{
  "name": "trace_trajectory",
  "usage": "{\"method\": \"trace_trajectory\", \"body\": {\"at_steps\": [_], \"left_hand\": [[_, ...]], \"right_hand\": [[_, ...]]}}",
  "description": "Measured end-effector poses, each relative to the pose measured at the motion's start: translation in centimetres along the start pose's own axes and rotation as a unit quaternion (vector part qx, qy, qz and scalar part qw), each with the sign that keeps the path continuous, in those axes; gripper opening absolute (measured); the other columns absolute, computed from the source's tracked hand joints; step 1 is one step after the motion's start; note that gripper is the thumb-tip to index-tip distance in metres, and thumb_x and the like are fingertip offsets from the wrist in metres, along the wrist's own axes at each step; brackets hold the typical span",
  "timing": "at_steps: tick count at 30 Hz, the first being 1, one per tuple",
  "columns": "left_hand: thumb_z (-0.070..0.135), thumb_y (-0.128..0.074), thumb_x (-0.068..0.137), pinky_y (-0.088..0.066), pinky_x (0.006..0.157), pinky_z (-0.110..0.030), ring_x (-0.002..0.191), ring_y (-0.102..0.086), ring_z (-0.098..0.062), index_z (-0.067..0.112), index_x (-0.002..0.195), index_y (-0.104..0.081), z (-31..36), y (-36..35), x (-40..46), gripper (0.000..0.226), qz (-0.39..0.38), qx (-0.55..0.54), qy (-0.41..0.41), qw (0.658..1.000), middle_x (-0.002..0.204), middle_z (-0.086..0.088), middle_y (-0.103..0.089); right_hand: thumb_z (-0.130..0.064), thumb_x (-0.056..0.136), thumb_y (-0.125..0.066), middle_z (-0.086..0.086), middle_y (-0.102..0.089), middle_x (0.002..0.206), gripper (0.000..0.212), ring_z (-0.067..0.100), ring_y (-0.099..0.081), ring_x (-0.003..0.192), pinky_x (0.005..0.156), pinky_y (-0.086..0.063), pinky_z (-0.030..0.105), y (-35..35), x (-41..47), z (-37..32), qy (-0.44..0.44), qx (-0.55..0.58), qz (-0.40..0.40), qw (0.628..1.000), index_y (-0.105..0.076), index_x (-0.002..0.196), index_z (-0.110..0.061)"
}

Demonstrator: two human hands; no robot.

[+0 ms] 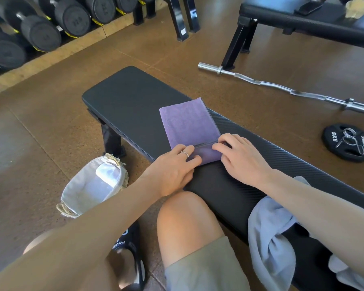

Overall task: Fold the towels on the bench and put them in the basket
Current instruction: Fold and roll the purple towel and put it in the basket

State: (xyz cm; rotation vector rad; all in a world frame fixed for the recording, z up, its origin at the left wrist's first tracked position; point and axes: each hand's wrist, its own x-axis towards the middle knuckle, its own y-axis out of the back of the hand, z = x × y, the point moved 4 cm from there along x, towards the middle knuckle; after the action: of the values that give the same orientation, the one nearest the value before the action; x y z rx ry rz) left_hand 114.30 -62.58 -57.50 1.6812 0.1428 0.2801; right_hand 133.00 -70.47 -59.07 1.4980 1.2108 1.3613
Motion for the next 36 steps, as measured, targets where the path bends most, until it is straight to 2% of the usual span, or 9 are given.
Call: {"method": "trace_trajectory", "body": {"at_steps": [4,9,15,18,23,26,29,32,36], "left_hand": [[0.038,-0.052,0.097,-0.054,0.068,-0.033,0.107,-0.053,-0.025,0.02,0.115,-0.053,-0.4,-0.6,0.0,0.025,0.019,0.003,-0.007,1.0,0.126,-0.007,-0.055],[0.023,-0.055,0.092,-0.052,0.058,-0.031,0.089,-0.056,-0.023,0.013,0.102,-0.054,-1.0,-0.1,0.3,0.015,0.031,-0.009,0.009,0.999,0.102,-0.003,-0.057],[0.019,-0.058,0.08,-0.039,0.053,-0.027,0.081,-0.054,-0.022,0.012,0.095,-0.051,-1.3,-0.5,0.0,0.018,0.018,-0.029,0.03,0.999,0.093,-0.003,-0.054],[0.013,-0.056,0.079,-0.047,0.056,-0.035,0.082,-0.053,-0.024,0.011,0.1,-0.05,-2.0,-0.4,0.3,0.021,0.013,-0.099,0.079,0.992,0.097,-0.002,-0.052],[0.01,-0.054,0.087,-0.046,0.067,-0.035,0.07,-0.053,-0.021,0.02,0.105,-0.046,-4.4,0.1,0.3,0.022,0.044,-0.287,0.201,0.936,0.087,0.002,-0.057],[0.012,-0.054,0.093,-0.049,0.065,-0.032,0.062,-0.053,-0.018,0.025,0.105,-0.046,-5.7,-0.3,0.2,0.019,0.044,-0.364,0.248,0.897,0.083,-0.001,-0.062],[0.016,-0.054,0.098,-0.051,0.07,-0.028,0.071,-0.06,-0.019,0.026,0.11,-0.049,-6.5,-0.9,0.3,0.016,0.043,-0.399,0.281,0.872,0.088,-0.003,-0.065],[0.017,-0.052,0.101,-0.044,0.069,-0.013,0.085,-0.061,-0.011,0.022,0.112,-0.054,-7.3,-1.1,0.6,0.013,0.059,-0.423,0.318,0.846,0.1,0.002,-0.065],[0.022,-0.052,0.1,-0.045,0.071,-0.018,0.093,-0.062,-0.014,0.021,0.111,-0.056,-8.1,-1.7,1.1,0.012,0.063,-0.438,0.376,0.814,0.107,0.002,-0.066]], "right_hand": [[-0.028,0.088,-0.049,-0.002,-0.051,0.122,0.035,0.022,-0.052,0.104,0.088,-0.045,0.039,0.4,0.1,0.4,0.015,0.013,-0.049,0.999,-0.06,0.12,-0.017],[-0.036,0.084,-0.059,-0.007,-0.05,0.12,0.039,0.017,-0.05,0.1,0.086,-0.046,0.036,0.9,1.0,0.7,0.026,0.012,-0.072,0.997,-0.059,0.12,-0.022],[-0.028,0.076,-0.061,-0.01,-0.05,0.113,0.045,0.018,-0.051,0.093,0.079,-0.049,0.04,1.1,2.8,1.5,-0.002,0.078,-0.113,0.991,-0.058,0.121,-0.029],[-0.019,0.076,-0.067,-0.009,-0.051,0.107,0.038,0.015,-0.054,0.094,0.081,-0.05,0.038,1.0,3.8,1.9,-0.032,0.136,-0.126,0.982,-0.065,0.113,-0.026],[-0.017,0.086,-0.063,-0.008,-0.055,0.104,0.02,0.007,-0.057,0.092,0.075,-0.042,0.026,1.0,4.8,2.9,-0.141,0.239,-0.14,0.95,-0.072,0.102,-0.025],[-0.022,0.09,-0.061,0.0,-0.057,0.109,0.014,0.019,-0.058,0.098,0.081,-0.046,0.034,1.0,5.5,3.1,-0.209,0.255,-0.167,0.929,-0.07,0.096,-0.013],[-0.031,0.094,-0.058,0.004,-0.059,0.109,0.027,0.023,-0.057,0.097,0.081,-0.044,0.037,1.1,5.9,3.2,-0.256,0.259,-0.185,0.913,-0.065,0.1,-0.006],[-0.04,0.096,-0.056,0.011,-0.064,0.102,0.035,0.02,-0.055,0.087,0.074,-0.04,0.035,1.0,6.3,3.3,-0.291,0.272,-0.192,0.897,-0.065,0.101,-0.006],[-0.047,0.098,-0.05,0.007,-0.06,0.086,0.044,0.019,-0.053,0.078,0.069,-0.039,0.034,0.4,7.0,3.4,-0.316,0.256,-0.191,0.893,-0.065,0.095,-0.005]]}}
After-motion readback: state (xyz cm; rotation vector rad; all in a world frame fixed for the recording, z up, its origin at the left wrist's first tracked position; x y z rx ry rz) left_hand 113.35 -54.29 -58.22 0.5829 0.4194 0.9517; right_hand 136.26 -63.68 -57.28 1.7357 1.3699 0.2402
